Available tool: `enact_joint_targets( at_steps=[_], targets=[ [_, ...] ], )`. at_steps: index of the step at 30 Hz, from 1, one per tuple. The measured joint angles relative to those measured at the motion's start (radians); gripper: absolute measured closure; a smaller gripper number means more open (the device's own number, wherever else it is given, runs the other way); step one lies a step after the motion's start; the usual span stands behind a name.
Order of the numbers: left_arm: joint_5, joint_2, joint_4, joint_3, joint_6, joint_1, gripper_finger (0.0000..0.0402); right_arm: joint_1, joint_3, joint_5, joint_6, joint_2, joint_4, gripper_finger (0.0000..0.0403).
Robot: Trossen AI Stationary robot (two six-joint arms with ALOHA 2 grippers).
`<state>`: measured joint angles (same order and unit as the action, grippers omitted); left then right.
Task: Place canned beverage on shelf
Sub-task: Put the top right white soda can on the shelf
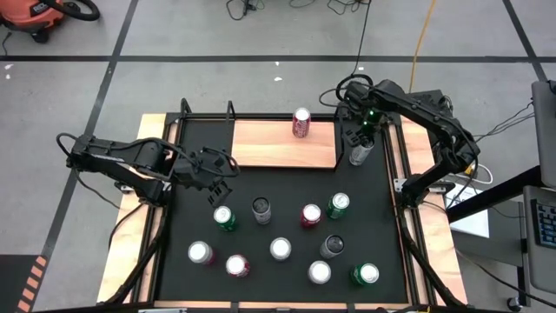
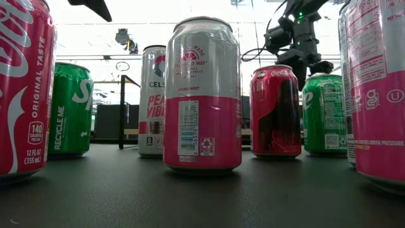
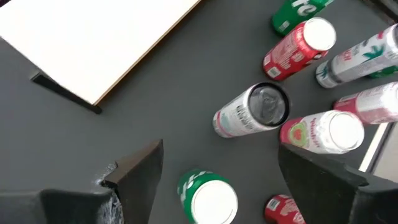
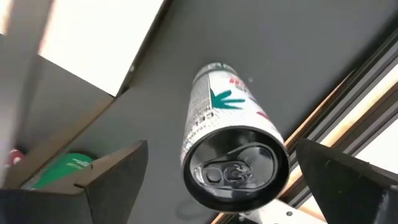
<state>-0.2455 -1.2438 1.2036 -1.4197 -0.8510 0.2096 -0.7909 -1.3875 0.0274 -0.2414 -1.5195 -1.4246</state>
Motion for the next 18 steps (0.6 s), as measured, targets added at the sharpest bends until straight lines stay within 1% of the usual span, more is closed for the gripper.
enact_joint_targets(
  at_steps=[4,8,13,18],
  targets=[
    [0.0,0.0,0.022,0.0,-0.004,0.0,0.0086,0.007,0.033,0.0,-0.026,0.0,0.026,0.0015],
    [0.0,0.0,0.02,0.0,0.001,0.0,0.0086,0.007,0.034,0.0,-0.036,0.0,0.033,0.0028],
    [0.0,0.0,0.02,0.0,0.009,0.0,0.0086,0.007,0.034,0.0,-0.061,0.0,0.035,0.0063],
    [0.0,0.0,0.02,0.0,0.021,0.0,0.0086,0.007,0.034,-0.006,-0.097,0.0,0.037,0.0111]
  ],
)
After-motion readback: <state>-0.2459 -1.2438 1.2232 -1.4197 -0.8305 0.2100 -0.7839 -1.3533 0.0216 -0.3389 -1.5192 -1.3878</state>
